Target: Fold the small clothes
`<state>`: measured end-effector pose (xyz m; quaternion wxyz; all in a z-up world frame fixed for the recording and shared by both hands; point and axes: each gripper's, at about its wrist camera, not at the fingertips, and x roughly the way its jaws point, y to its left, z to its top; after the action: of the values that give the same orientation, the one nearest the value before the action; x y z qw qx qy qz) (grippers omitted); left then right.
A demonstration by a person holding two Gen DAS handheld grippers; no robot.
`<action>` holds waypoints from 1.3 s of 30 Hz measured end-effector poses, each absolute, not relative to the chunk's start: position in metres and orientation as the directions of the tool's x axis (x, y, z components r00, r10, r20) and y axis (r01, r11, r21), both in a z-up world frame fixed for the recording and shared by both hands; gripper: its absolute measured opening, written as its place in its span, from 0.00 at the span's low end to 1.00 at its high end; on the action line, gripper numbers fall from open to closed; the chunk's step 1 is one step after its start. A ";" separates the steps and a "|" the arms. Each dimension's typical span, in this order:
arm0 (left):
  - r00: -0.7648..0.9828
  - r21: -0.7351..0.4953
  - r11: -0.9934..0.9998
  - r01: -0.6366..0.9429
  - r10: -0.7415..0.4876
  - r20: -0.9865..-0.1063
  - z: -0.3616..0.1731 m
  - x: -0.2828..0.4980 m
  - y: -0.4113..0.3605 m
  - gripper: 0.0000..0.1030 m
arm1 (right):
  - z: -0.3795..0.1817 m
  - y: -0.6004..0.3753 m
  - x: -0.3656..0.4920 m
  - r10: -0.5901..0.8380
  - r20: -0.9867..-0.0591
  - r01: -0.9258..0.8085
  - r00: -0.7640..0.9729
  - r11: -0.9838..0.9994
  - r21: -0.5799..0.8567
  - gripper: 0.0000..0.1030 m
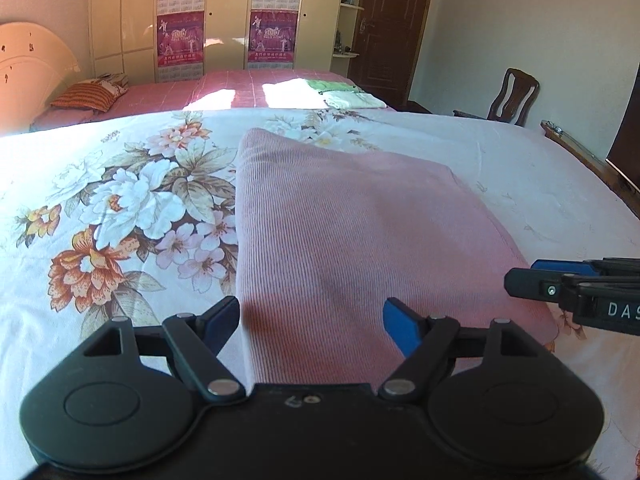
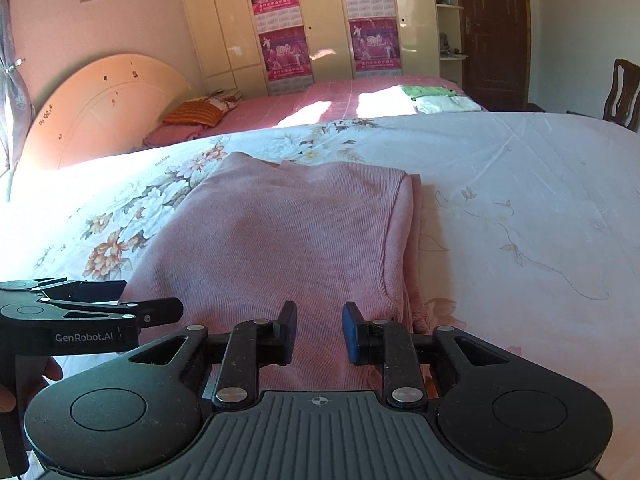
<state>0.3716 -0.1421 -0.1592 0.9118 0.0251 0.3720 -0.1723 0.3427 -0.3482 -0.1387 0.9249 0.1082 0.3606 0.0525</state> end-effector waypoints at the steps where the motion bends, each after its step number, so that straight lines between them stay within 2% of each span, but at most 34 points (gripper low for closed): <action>1: 0.671 -0.080 0.940 0.333 -0.295 -0.680 -0.156 0.373 -0.143 0.75 | -0.137 -0.347 0.345 0.167 -0.646 -0.021 0.745 0.974 0.227 0.53; 5: 0.668 -0.093 0.940 0.329 -0.301 -0.680 -0.153 0.389 -0.146 0.75 | -0.137 -0.348 0.356 0.153 -0.643 -0.013 0.750 0.976 0.217 0.54; 8: 0.637 -0.063 0.944 0.323 -0.266 -0.724 -0.169 0.403 -0.153 0.77 | -0.153 -0.356 0.369 0.131 -0.687 0.023 0.714 0.977 0.211 0.54; 10: 0.639 -0.043 0.941 0.337 -0.262 -0.723 -0.174 0.403 -0.155 0.78 | -0.164 -0.361 0.374 0.109 -0.725 0.042 0.680 0.981 0.188 0.54; 12: 0.629 -0.044 0.933 0.357 -0.275 -0.727 -0.170 0.403 -0.152 0.77 | -0.165 -0.369 0.373 0.132 -0.717 0.052 0.684 0.972 0.229 0.54; 19: 0.624 -0.139 0.950 0.280 -0.290 -0.726 -0.162 0.433 -0.129 0.77 | -0.159 -0.408 0.390 0.202 -0.691 0.099 0.694 0.924 0.370 0.56; 23: 0.594 -0.193 0.936 0.295 -0.338 -0.730 -0.168 0.451 -0.127 0.79 | -0.163 -0.425 0.406 0.246 -0.678 0.123 0.693 0.886 0.447 0.70; 28: 0.539 -0.298 0.908 0.295 -0.416 -0.732 -0.184 0.469 -0.124 0.80 | -0.179 -0.438 0.425 0.345 -0.667 0.136 0.660 0.818 0.558 0.70; 33: 0.474 -0.397 0.870 0.292 -0.492 -0.730 -0.198 0.480 -0.128 0.79 | -0.184 -0.435 0.430 0.372 -0.645 0.113 0.667 0.805 0.582 0.70; 34: 0.466 -0.400 0.867 0.297 -0.497 -0.732 -0.199 0.482 -0.131 0.78 | -0.184 -0.433 0.433 0.379 -0.649 0.103 0.660 0.810 0.578 0.66; 35: 0.462 -0.399 0.864 0.306 -0.501 -0.732 -0.198 0.483 -0.132 0.77 | -0.182 -0.428 0.433 0.372 -0.665 0.094 0.648 0.827 0.555 0.51; 37: 0.456 -0.412 0.858 0.307 -0.512 -0.728 -0.197 0.484 -0.132 0.73 | -0.182 -0.430 0.435 0.398 -0.664 0.081 0.633 0.819 0.568 0.39; 38: 0.454 -0.421 0.854 0.307 -0.520 -0.723 -0.196 0.483 -0.131 0.65 | -0.182 -0.433 0.435 0.423 -0.654 0.076 0.627 0.802 0.593 0.23; 39: 0.459 -0.428 0.852 0.303 -0.524 -0.717 -0.193 0.483 -0.130 0.58 | -0.181 -0.433 0.435 0.424 -0.653 0.074 0.627 0.803 0.592 0.23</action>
<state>0.4828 -0.1295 -0.1934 0.8457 -0.1205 0.4589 -0.2444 0.4345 -0.4330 -0.1815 0.8519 0.2966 0.4192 0.1028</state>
